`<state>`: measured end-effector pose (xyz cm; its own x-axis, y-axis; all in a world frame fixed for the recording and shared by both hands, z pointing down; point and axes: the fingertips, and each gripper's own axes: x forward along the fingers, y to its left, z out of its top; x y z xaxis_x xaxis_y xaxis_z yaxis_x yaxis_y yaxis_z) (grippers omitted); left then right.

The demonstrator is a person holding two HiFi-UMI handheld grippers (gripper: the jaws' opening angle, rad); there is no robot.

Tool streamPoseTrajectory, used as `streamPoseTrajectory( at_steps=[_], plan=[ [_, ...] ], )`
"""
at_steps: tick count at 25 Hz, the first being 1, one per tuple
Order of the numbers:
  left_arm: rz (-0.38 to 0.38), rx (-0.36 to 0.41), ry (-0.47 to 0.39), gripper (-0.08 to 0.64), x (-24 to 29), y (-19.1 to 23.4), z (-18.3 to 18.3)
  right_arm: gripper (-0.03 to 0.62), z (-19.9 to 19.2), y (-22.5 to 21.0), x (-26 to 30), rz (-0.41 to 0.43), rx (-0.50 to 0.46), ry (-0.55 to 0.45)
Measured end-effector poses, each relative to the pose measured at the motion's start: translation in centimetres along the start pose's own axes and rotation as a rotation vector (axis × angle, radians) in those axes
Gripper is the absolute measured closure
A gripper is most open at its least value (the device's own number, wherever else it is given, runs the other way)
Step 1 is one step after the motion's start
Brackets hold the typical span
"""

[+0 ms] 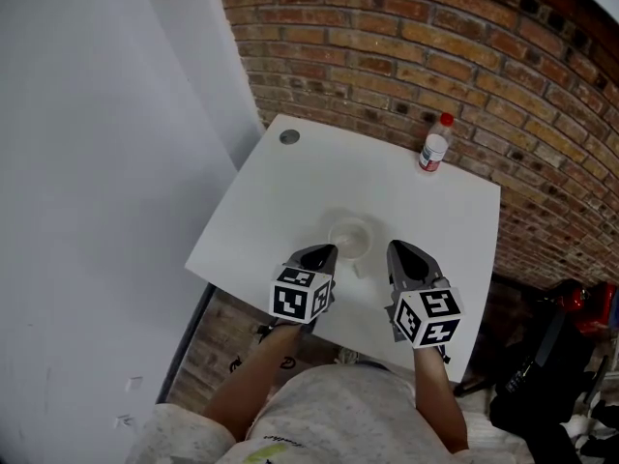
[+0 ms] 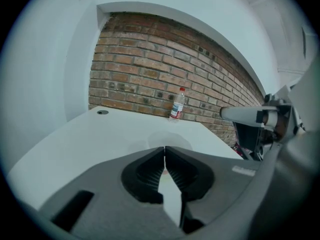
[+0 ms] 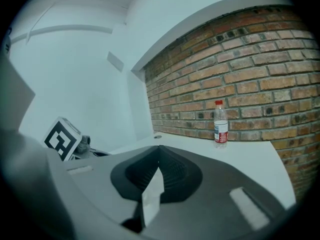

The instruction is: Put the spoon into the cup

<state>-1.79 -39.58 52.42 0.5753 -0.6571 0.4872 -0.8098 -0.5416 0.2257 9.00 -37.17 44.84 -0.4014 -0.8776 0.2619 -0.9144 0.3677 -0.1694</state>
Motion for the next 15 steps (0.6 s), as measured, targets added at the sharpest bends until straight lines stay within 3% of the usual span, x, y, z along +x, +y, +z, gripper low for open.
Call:
streamPoseTrajectory(
  at_steps=[15],
  plan=[
    [-0.036,-0.007,-0.017,0.474,-0.84,-0.52,-0.27,0.580,-0.32,1.01,-0.49,0.003,-0.004,0.004]
  ],
)
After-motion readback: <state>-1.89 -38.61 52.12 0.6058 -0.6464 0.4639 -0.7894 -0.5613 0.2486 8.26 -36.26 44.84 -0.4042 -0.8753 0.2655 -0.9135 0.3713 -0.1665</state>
